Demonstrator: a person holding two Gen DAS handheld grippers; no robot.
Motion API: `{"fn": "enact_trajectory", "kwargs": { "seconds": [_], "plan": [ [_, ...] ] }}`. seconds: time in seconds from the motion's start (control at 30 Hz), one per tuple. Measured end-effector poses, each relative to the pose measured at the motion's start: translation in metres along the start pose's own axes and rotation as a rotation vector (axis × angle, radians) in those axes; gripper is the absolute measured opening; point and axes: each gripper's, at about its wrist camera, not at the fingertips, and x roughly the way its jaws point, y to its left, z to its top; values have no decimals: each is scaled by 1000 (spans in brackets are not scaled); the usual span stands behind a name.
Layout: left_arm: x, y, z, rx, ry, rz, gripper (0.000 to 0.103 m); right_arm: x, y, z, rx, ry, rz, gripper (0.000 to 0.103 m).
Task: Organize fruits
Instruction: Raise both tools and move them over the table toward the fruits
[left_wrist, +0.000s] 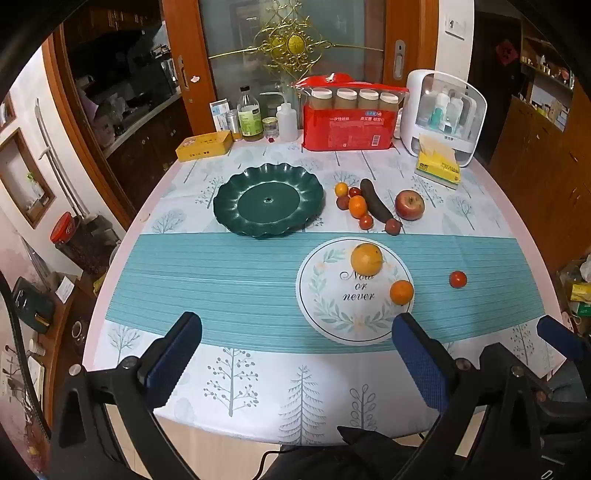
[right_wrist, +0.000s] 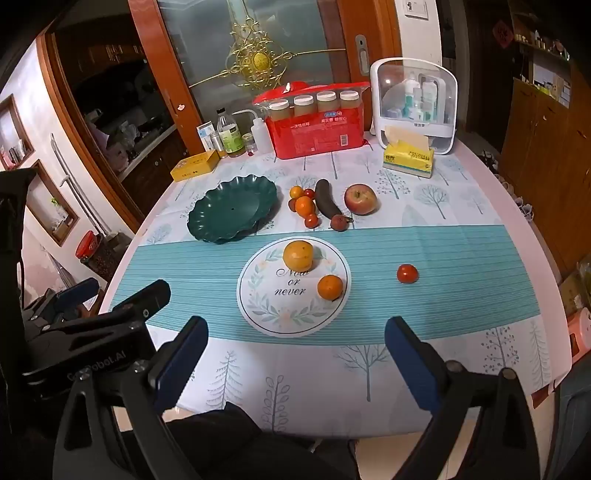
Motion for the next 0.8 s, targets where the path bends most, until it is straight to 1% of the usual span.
{"fn": "enact_trajectory", "kwargs": {
  "seconds": [0.3,0.37,0.6,0.63,0.7,0.8],
  "plan": [
    [0,1,0,-6,5,-11,102,1,1,0,1,-5,8,97],
    [-1,1,0,-6,4,-13,102,3,2,2,5,6,4,97],
    [10,-9,-12,2,18,-18,102,0,4,2,8,4,5,97],
    [9,-9,-8,3,20,-20,102,3,6,0,12,5,5,97],
    [8,7,-8,-3,23,-34,102,4,6,0,19,5,4,97],
    [8,11,-7,1,18,-37,102,7,12,-2,19,5,5,97]
  ]
}}
